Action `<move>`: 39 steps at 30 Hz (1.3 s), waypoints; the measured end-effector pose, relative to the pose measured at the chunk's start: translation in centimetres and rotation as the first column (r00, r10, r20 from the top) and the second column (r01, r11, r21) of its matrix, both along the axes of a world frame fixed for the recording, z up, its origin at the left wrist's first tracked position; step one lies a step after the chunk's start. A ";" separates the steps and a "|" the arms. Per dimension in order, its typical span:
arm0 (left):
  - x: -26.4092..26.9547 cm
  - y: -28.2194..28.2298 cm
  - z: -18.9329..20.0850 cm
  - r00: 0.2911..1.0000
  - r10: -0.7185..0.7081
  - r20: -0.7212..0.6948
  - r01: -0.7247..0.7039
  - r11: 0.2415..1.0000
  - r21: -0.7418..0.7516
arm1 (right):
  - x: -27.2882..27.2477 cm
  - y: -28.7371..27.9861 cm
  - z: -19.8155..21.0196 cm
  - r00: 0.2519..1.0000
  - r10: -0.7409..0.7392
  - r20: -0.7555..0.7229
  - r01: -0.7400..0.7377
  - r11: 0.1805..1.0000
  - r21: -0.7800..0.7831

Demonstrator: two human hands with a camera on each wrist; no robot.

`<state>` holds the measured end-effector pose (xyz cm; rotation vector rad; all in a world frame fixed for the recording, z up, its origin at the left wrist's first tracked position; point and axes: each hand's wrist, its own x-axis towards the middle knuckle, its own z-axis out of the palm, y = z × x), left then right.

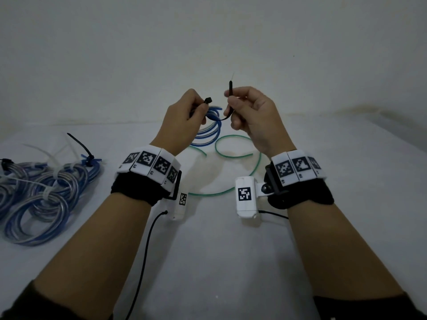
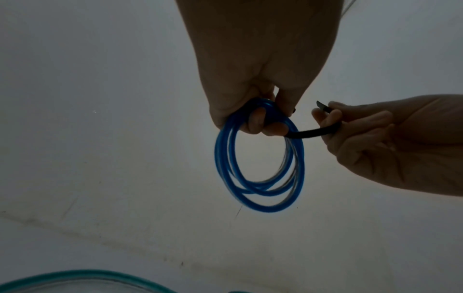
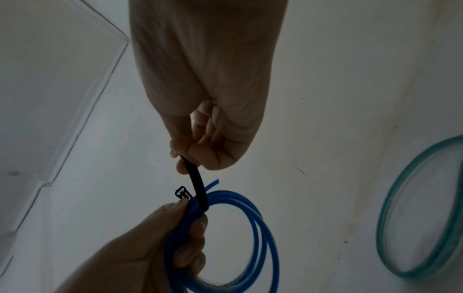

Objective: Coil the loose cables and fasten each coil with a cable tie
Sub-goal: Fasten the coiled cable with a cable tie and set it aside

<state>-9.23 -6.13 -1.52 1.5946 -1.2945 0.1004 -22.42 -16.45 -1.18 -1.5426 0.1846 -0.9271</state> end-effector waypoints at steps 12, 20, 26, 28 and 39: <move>0.1 1.3 0.0 0.999 0.012 0.033 -0.011 1.000 -0.010 | 0.5 1.0 0.3 0.994 -0.003 -0.106 -0.001 0.999 -0.038; 0.4 1.4 -0.2 0.997 0.041 0.058 -0.041 0.999 0.008 | 0.9 1.3 -0.2 0.979 -0.022 -0.204 0.012 0.999 -0.050; -0.1 1.1 -0.2 0.994 0.050 0.099 -0.052 0.998 0.020 | 0.9 1.2 -0.4 0.978 -0.038 -0.205 0.029 0.998 -0.047; -0.1 1.1 -0.2 0.993 0.050 0.110 -0.052 0.999 0.015 | 0.9 1.1 -0.4 0.980 -0.032 -0.197 0.025 0.999 -0.036; -0.2 1.3 0.0 0.992 0.061 0.109 -0.064 0.998 0.016 | 0.9 1.0 -0.4 0.984 -0.001 -0.179 0.000 1.000 -0.007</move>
